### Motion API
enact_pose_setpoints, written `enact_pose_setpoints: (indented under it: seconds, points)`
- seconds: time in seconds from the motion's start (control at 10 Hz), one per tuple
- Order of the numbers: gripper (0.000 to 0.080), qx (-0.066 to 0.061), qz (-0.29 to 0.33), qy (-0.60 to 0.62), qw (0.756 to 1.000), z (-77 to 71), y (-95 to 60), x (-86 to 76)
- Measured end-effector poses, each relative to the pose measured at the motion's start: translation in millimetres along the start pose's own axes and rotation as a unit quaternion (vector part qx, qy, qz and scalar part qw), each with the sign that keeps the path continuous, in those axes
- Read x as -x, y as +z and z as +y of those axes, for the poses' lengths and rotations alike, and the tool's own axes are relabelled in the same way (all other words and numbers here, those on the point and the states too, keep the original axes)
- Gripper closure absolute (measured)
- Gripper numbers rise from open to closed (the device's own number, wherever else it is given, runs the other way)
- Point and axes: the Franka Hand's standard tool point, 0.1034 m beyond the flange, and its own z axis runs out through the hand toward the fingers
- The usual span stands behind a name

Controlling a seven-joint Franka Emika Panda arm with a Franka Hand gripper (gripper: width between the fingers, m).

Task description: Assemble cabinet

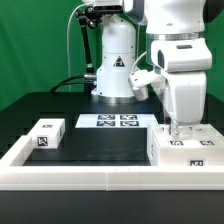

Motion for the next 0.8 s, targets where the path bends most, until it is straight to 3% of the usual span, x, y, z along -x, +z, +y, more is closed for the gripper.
enact_pose_setpoints:
  seconds: [0.1, 0.2, 0.3, 0.4, 0.8]
  points:
    - [0.0352, 0.0, 0.0, 0.0, 1.0, -0.1, 0.2, 0.0]
    - [0.0352, 0.0, 0.0, 0.0, 1.0, -0.2, 0.4, 0.0]
    - [0.0173, 0.0, 0.0, 0.0, 1.0, -0.3, 0.5, 0.1]
    - [0.006, -0.001, 0.0, 0.0, 1.0, -0.4, 0.7, 0.1]
    - [0.0003, -0.001, 0.0, 0.0, 1.0, -0.7, 1.5, 0.1]
